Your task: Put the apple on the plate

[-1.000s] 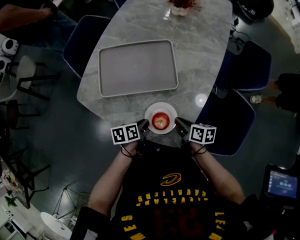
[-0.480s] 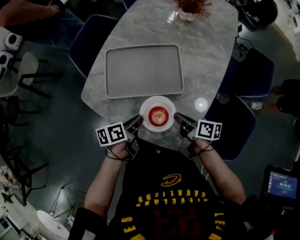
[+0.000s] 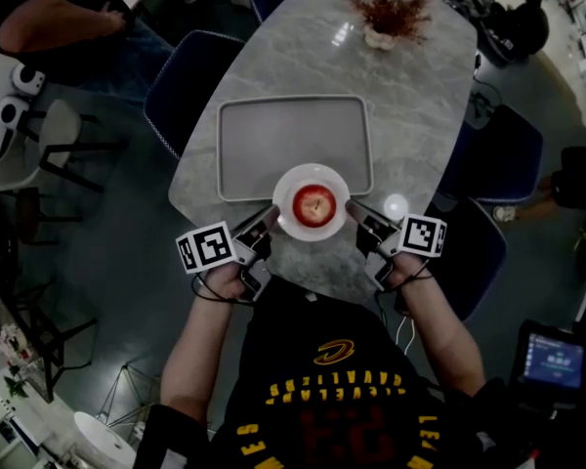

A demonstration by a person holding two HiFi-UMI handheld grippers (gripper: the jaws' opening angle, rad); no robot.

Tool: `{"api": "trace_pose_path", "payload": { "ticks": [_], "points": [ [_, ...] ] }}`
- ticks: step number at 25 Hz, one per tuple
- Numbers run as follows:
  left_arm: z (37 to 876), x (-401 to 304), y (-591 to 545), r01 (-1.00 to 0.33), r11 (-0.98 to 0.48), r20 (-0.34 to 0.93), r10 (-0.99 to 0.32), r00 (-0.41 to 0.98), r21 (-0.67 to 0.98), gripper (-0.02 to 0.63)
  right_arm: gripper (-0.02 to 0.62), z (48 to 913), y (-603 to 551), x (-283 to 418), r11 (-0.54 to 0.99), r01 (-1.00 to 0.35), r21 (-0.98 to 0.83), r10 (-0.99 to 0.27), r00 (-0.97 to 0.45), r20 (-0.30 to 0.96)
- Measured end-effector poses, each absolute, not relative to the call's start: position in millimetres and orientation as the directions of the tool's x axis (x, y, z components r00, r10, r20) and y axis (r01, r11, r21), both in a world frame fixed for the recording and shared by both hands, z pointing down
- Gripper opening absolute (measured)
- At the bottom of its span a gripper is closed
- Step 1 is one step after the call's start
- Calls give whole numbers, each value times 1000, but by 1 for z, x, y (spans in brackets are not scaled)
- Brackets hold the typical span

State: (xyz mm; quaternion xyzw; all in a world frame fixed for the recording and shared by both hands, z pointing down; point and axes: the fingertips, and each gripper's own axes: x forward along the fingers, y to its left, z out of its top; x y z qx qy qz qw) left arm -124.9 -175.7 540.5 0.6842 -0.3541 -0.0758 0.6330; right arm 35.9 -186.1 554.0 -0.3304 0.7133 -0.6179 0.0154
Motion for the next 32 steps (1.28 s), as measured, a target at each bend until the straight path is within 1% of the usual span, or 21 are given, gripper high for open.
{"api": "trace_pose_path", "payload": {
  "ticks": [4,8,13,17,23,27,30,32],
  "points": [
    [539,-137,-203,-373,59,336,-580,742,926,20,28,557,-210,29,-23,-463,-886,-495,-765,412],
    [544,-152,-244,-355,62,322,-584,745,933,20,26,557,-253,12,21,-445,-895,-494,-784,377],
    [551,-156,-257,-346,75,323,-582,746,935,20,26,566,-265,13,-11,-471,-882,-501,-761,412],
    [561,-159,-270,-360,73,334,-576,746,930,21,26,568,-277,7,-25,-445,-895,-507,-766,395],
    [572,-158,-277,-384,92,369,-549,750,919,21,26,577,-282,6,-51,-445,-894,-505,-761,407],
    [610,-165,-310,-410,131,415,-519,747,902,21,26,610,-315,-4,-86,-452,-888,-479,-763,435],
    [628,-165,-316,-431,149,444,-493,748,890,21,26,627,-322,-7,-95,-455,-886,-467,-765,443],
    [636,-162,-317,-448,157,464,-478,746,880,21,26,636,-322,-4,-116,-474,-873,-461,-753,470]
  ]
}}
